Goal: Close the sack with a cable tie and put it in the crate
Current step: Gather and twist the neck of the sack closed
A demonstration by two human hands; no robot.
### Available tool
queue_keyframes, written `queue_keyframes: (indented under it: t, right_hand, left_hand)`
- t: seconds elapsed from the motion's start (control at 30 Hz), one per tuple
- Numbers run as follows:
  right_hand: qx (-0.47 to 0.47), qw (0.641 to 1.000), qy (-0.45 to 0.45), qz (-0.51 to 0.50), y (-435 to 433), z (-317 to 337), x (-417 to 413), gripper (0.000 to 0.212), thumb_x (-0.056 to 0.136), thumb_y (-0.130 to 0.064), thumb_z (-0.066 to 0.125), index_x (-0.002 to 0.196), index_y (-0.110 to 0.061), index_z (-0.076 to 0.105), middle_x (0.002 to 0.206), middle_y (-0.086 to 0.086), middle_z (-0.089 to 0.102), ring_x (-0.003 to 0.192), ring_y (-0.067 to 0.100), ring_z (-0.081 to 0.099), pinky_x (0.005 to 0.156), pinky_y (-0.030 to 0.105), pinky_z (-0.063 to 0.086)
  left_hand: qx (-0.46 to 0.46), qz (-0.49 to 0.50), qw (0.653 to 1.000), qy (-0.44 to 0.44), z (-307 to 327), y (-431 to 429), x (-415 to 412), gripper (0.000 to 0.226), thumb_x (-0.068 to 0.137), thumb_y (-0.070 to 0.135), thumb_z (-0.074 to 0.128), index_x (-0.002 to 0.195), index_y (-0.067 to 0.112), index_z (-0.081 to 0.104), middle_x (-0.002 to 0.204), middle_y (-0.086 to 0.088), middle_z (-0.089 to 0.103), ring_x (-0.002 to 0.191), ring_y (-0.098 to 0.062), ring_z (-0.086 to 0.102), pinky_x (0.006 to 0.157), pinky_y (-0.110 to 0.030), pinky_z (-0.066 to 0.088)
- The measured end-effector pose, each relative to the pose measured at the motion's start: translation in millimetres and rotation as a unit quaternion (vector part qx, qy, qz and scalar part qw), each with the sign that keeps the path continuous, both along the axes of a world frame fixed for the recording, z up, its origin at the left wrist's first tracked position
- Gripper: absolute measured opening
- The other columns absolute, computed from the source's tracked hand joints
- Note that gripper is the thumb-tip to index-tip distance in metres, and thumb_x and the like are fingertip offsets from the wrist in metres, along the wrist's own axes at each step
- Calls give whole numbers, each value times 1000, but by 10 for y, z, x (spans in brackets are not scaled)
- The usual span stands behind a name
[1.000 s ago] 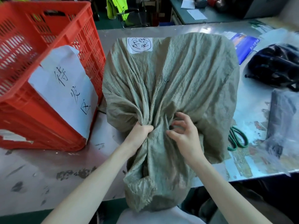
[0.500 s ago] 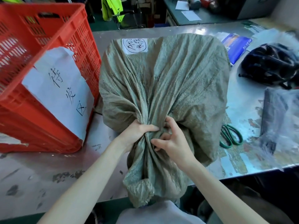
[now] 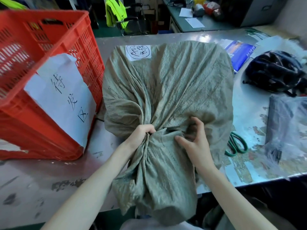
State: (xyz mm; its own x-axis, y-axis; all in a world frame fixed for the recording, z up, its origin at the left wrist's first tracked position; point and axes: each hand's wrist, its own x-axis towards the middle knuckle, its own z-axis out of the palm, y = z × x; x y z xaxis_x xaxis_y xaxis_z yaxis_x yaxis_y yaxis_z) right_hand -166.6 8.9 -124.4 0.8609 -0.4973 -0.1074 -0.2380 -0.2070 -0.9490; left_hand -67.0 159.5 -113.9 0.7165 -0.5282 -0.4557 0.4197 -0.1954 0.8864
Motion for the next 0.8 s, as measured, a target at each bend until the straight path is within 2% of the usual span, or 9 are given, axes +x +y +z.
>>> queue_keyframes:
  t: [0.07, 0.1, 0.2, 0.27, 0.3, 0.43, 0.57, 0.67, 0.8]
  right_hand:
    - [49, 999, -13, 1, 26, 14, 43, 68, 76, -18, 73, 131, -34, 37, 116, -6, 55, 99, 19, 63, 87, 45, 54]
    - [68, 997, -19, 1, 26, 18, 77, 66, 78, -11, 72, 131, -31, 38, 112, -7, 57, 95, 17, 65, 84, 42, 55]
    - [81, 996, -37, 15, 32, 50, 170, 54, 78, -1, 69, 124, -20, 48, 102, 5, 63, 89, 16, 64, 77, 33, 54]
    - [77, 995, -57, 37, 41, 103, 221, 37, 78, 8, 64, 110, -10, 56, 87, 9, 66, 77, 18, 65, 70, 29, 53]
    - [86, 993, -65, 48, 49, 137, 240, 31, 78, 12, 60, 102, -8, 59, 79, 10, 65, 71, 19, 65, 65, 27, 53]
    - [104, 987, -88, 89, 66, 247, 305, 26, 77, 15, 59, 86, -10, 61, 71, 10, 66, 63, 23, 65, 62, 29, 53]
    - [46, 987, -96, 120, 66, 323, 361, 19, 77, 8, 64, 91, -6, 65, 74, 6, 68, 70, 17, 64, 70, 35, 54]
    - [11, 985, -101, 140, 41, 356, 402, 20, 78, 5, 63, 94, -8, 64, 78, 4, 70, 77, 17, 68, 78, 36, 54]
    - [13, 981, -92, 171, -6, 374, 451, 24, 80, 10, 60, 97, -7, 64, 85, 9, 72, 86, 23, 69, 86, 36, 54]
  left_hand:
    - [-30, -33, 997, 57, 41, 39, -5, 26, 91, 19, 50, 89, 2, 71, 87, -2, 73, 86, -17, 69, 86, -30, 50]
    - [-34, -53, 997, 45, 49, 44, 4, 26, 90, 23, 56, 105, 7, 71, 103, -2, 74, 100, -18, 68, 93, -29, 51]
    - [-19, -99, 993, -57, 96, 48, -20, 27, 86, 9, 65, 112, 16, 68, 105, 12, 73, 101, -2, 67, 92, -19, 51]
    - [-6, -134, 985, -104, 90, 25, -46, 38, 83, -1, 67, 114, 21, 64, 105, 24, 69, 98, 12, 62, 86, -7, 46]
    - [5, -143, 982, -125, 60, 11, -49, 44, 81, -3, 69, 118, 21, 62, 111, 21, 67, 100, 14, 60, 88, -6, 43]
    - [83, -121, 974, -171, -105, 36, 9, 54, 65, 8, 72, 118, 20, 66, 125, 6, 65, 117, -8, 57, 107, -38, 43]
    - [105, -125, 970, -179, -105, 48, 28, 54, 70, -3, 62, 120, 17, 64, 124, 3, 63, 120, -13, 55, 102, -33, 45]
    - [98, -134, 973, -161, -65, 73, 17, 48, 74, -17, 56, 103, 20, 64, 105, 9, 64, 106, -9, 56, 80, -13, 46]
    - [82, -127, 979, -137, -5, 98, -14, 42, 72, -20, 54, 90, 18, 63, 90, 9, 64, 89, -7, 57, 65, -10, 46]
